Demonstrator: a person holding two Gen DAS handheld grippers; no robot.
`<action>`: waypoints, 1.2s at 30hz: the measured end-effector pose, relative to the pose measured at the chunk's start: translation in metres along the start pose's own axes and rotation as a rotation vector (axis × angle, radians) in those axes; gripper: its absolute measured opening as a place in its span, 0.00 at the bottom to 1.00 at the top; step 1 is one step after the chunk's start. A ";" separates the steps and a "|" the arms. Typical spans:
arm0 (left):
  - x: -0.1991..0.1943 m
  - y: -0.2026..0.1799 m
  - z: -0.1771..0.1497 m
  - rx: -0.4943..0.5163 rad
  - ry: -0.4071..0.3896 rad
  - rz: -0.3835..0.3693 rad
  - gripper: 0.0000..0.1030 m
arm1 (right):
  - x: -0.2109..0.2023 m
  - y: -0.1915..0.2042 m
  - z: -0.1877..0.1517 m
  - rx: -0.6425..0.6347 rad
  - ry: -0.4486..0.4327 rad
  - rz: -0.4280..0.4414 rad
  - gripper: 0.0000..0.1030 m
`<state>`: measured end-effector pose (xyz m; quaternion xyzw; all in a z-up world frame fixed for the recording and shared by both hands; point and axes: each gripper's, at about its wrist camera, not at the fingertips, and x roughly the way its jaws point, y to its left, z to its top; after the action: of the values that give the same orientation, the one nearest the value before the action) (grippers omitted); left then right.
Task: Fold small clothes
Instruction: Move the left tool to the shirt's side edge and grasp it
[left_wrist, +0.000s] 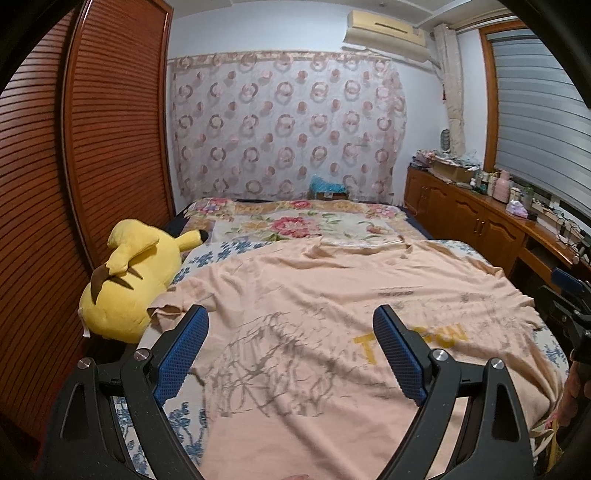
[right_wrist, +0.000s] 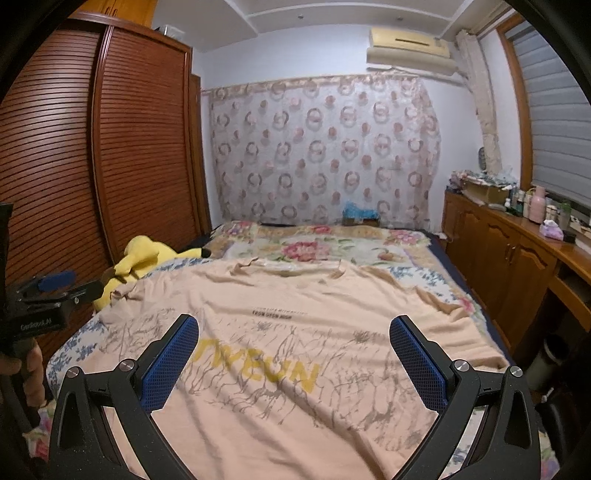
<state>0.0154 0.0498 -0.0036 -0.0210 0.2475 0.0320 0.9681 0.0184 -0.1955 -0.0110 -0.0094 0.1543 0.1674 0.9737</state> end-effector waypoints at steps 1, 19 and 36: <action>0.003 0.003 -0.001 -0.005 0.004 0.002 0.89 | 0.003 0.000 0.000 -0.004 0.007 0.004 1.00; 0.053 0.075 -0.016 0.013 0.083 0.042 0.89 | 0.071 0.014 0.018 -0.110 0.128 0.089 1.00; 0.126 0.144 -0.013 0.035 0.248 0.070 0.67 | 0.102 0.007 0.043 -0.141 0.181 0.223 1.00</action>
<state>0.1088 0.1992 -0.0789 0.0006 0.3663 0.0585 0.9286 0.1206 -0.1528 -0.0005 -0.0758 0.2292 0.2833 0.9282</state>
